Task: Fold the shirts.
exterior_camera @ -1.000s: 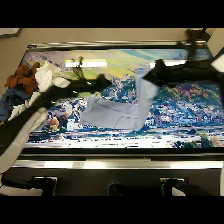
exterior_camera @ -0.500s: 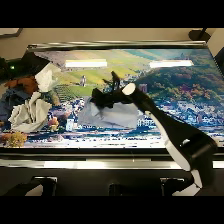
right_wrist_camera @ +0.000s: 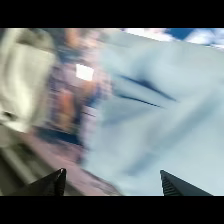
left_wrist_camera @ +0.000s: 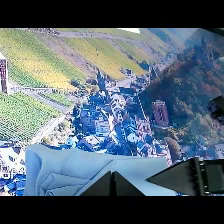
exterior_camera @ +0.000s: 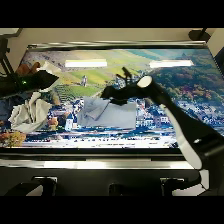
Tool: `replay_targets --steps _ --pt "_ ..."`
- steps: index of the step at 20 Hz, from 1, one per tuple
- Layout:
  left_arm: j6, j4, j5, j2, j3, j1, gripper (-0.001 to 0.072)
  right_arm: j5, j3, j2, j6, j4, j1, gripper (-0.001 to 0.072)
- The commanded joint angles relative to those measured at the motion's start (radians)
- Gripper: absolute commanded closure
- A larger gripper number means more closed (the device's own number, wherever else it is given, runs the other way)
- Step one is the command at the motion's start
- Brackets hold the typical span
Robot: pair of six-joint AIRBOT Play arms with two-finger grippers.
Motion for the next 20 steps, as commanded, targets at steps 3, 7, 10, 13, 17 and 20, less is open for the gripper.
replay_targets --steps 3,7,10,13,17,20 --pt "0.002 0.025 0.026 0.002 -0.011 -0.005 0.0672 0.359 -0.064 0.055 0.158 -0.477 -0.311 0.0107" --pt "-0.002 0.02 0.024 0.002 -0.011 -0.016 0.0672 0.206 -0.172 -0.038 0.102 -0.214 -0.282 0.0107" --pt "-0.002 -0.009 -0.001 0.002 -0.011 -0.018 0.0672 0.15 -0.172 -0.109 0.102 -0.185 -0.214 0.0137" --pt "-0.002 -0.008 -0.005 0.001 -0.011 -0.018 0.0672 0.157 -0.169 -0.124 0.051 -0.126 -0.183 0.0663" --pt "0.0 -0.008 -0.005 0.001 -0.011 -0.018 0.0672 0.286 -0.022 -0.068 -0.078 -0.07 -0.23 0.0666" --pt "0.046 -0.007 -0.004 0.001 -0.011 -0.018 0.0672 0.332 0.173 0.026 0.017 -0.068 -0.314 0.0667"
